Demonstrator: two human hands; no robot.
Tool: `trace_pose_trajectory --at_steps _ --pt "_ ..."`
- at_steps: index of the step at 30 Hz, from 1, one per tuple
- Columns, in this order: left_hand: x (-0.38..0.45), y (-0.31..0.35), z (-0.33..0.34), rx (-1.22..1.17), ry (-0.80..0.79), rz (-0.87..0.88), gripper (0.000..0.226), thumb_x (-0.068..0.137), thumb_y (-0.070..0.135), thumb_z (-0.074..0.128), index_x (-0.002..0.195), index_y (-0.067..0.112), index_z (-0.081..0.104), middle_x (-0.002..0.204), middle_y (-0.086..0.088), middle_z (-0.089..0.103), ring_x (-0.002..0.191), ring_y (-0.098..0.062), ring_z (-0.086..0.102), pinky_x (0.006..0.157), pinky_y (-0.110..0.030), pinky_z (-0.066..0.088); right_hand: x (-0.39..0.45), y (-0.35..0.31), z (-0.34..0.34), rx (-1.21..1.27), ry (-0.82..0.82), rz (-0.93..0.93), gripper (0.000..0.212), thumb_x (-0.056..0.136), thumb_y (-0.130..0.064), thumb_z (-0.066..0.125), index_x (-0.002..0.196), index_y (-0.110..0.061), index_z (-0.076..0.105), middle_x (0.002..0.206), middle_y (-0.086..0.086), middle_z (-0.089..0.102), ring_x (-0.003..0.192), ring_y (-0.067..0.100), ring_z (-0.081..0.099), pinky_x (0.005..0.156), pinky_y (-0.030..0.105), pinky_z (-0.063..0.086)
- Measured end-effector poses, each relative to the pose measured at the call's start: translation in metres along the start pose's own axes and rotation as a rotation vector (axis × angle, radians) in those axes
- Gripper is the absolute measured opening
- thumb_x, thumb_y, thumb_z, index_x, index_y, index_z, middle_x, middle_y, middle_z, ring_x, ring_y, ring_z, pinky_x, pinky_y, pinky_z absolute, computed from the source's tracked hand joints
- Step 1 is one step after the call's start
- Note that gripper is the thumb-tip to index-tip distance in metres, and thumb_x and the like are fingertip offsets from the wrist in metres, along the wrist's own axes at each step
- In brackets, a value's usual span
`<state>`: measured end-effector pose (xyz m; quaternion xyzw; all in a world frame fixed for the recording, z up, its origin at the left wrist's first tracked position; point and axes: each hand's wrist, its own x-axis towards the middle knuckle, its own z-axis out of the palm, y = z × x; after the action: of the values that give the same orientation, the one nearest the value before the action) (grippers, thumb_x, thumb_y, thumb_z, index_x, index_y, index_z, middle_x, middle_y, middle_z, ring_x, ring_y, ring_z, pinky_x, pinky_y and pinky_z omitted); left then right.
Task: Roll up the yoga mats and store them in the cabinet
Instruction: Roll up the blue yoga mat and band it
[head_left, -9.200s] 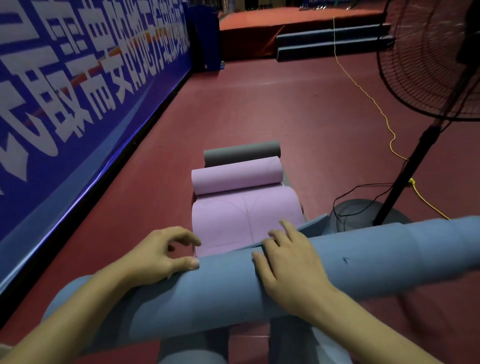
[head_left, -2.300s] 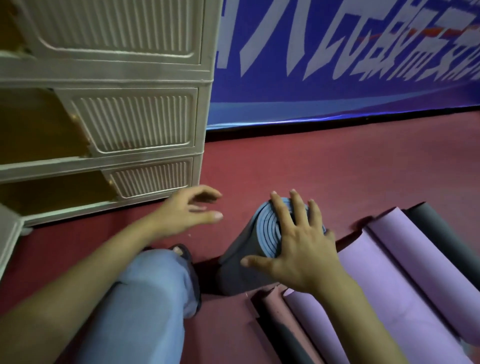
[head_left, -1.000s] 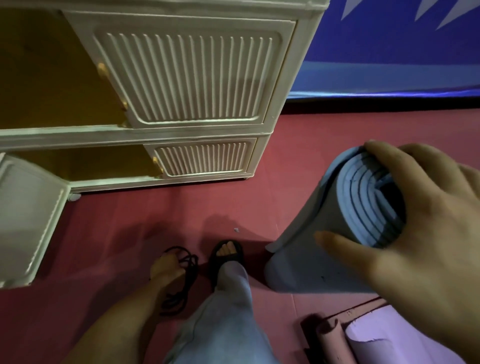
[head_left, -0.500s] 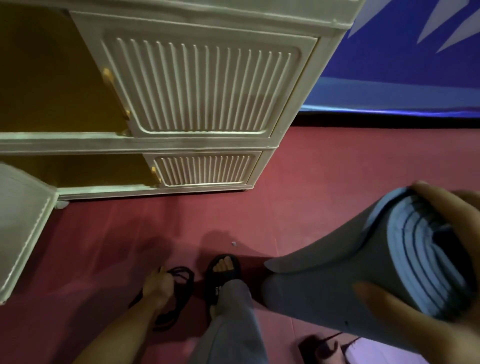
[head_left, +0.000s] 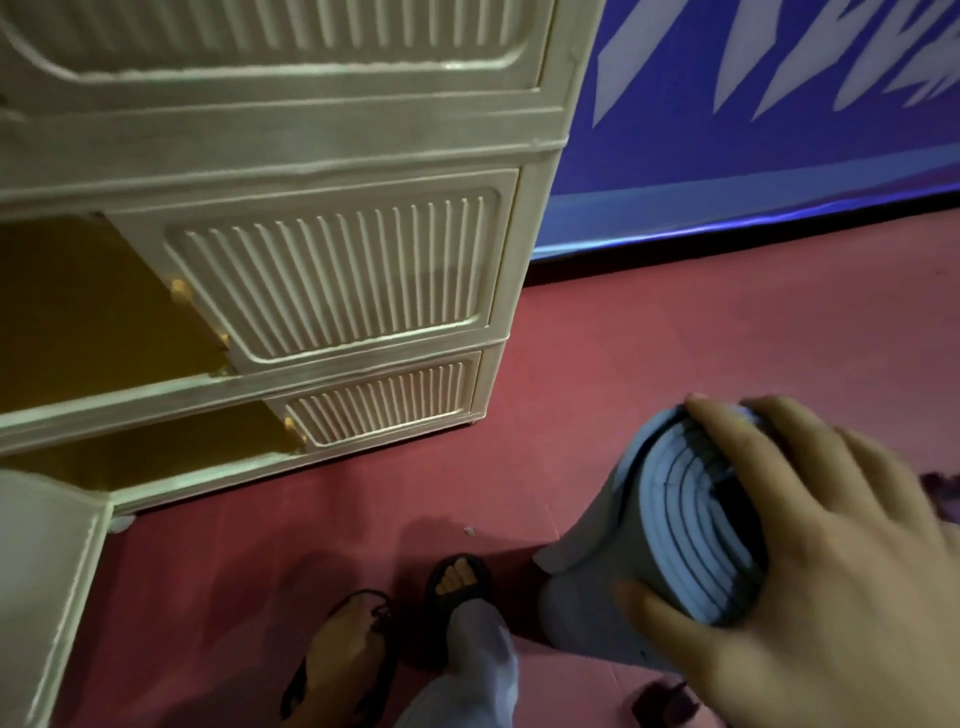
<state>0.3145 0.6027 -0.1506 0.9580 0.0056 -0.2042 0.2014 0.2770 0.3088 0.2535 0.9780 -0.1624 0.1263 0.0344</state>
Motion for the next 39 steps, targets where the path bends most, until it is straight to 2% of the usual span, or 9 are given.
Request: trace_pose_trajectory --at_steps 3,8,18,21,25,29,31,33,39 --pt "-0.013 0.019 -0.035 -0.269 -0.027 -0.184 0.023 0.082 0.034 0.074 0.097 0.019 0.066 0.084 -0.008 0.074 0.088 -0.036 0.072 0.070 -0.037 0.048 0.001 -0.022 -0.038 0.071 -0.086 -0.020 0.113 0.039 -0.075 0.054 0.143 -0.031 0.054 0.142 0.004 0.054 0.126 0.040 0.051 0.080 0.055 0.047" --pt "-0.039 0.102 -0.136 -0.534 -0.016 0.018 0.028 0.080 0.005 0.081 0.067 0.023 0.063 0.064 0.002 0.068 0.053 0.000 0.056 0.063 -0.029 0.046 -0.022 -0.019 -0.044 0.037 -0.246 0.024 0.112 0.044 -0.076 0.057 0.148 -0.035 0.044 0.146 0.002 0.047 0.130 0.037 0.044 0.082 0.050 0.043" --pt "-0.206 0.284 -0.325 -0.867 -0.358 0.569 0.023 0.095 0.024 0.072 0.078 0.010 0.069 0.067 -0.008 0.055 0.063 -0.019 0.051 0.058 -0.025 0.039 -0.088 0.019 -0.087 0.135 -0.325 0.052 0.109 0.064 -0.072 0.068 0.154 -0.041 0.015 0.155 -0.003 0.019 0.139 0.032 0.024 0.097 0.053 0.042" --pt "-0.246 0.309 -0.318 -0.682 -0.539 0.736 0.032 0.093 0.034 0.068 0.095 0.003 0.073 0.075 -0.009 0.065 0.070 -0.016 0.059 0.061 -0.021 0.042 -0.106 0.032 -0.081 0.217 -0.364 0.034 0.111 0.064 -0.077 0.058 0.156 -0.038 0.011 0.161 -0.001 0.009 0.148 0.033 0.010 0.108 0.060 0.031" --pt "-0.258 0.315 -0.298 -0.404 -0.440 0.966 0.037 0.071 0.009 0.052 0.091 0.033 0.072 0.090 0.012 0.067 0.081 -0.007 0.064 0.076 -0.026 0.050 -0.127 0.073 -0.088 0.559 -0.428 0.047 0.113 0.060 -0.065 0.057 0.159 -0.033 0.015 0.167 0.001 -0.003 0.156 0.024 -0.008 0.122 0.052 0.011" --pt "-0.258 0.315 -0.281 0.150 -0.163 1.219 0.039 0.067 0.025 0.068 0.106 0.026 0.065 0.097 0.016 0.054 0.090 -0.008 0.042 0.084 -0.013 0.038 -0.157 0.095 -0.101 1.042 -0.194 0.256 0.057 0.069 -0.033 0.061 0.125 -0.023 0.060 0.142 -0.004 0.047 0.143 0.015 0.030 0.119 0.039 0.029" --pt "-0.259 0.320 -0.275 0.281 -0.085 1.255 0.048 0.069 0.038 0.068 0.114 0.023 0.064 0.101 0.015 0.053 0.091 -0.010 0.035 0.087 -0.016 0.037 -0.175 0.088 -0.100 0.916 0.059 0.403 0.018 0.078 -0.039 0.071 0.086 -0.026 0.063 0.101 -0.008 0.058 0.107 0.014 0.049 0.096 0.038 0.043" --pt "-0.263 0.326 -0.271 0.330 -0.049 1.221 0.051 0.069 0.051 0.061 0.112 0.025 0.065 0.102 0.013 0.057 0.092 -0.012 0.040 0.086 -0.030 0.046 -0.191 0.075 -0.103 0.683 0.056 0.457 0.042 0.075 -0.062 0.072 0.072 -0.024 0.053 0.081 -0.008 0.057 0.085 0.019 0.054 0.074 0.037 0.046" --pt "-0.276 0.328 -0.258 0.456 0.007 1.158 0.067 0.066 0.075 0.051 0.113 0.031 0.068 0.103 0.017 0.056 0.095 -0.012 0.038 0.081 -0.038 0.050 -0.213 0.065 -0.091 0.562 -0.026 0.473 0.028 0.093 -0.050 0.057 0.094 -0.023 0.061 0.089 0.003 0.072 0.092 0.034 0.066 0.073 0.041 0.049"
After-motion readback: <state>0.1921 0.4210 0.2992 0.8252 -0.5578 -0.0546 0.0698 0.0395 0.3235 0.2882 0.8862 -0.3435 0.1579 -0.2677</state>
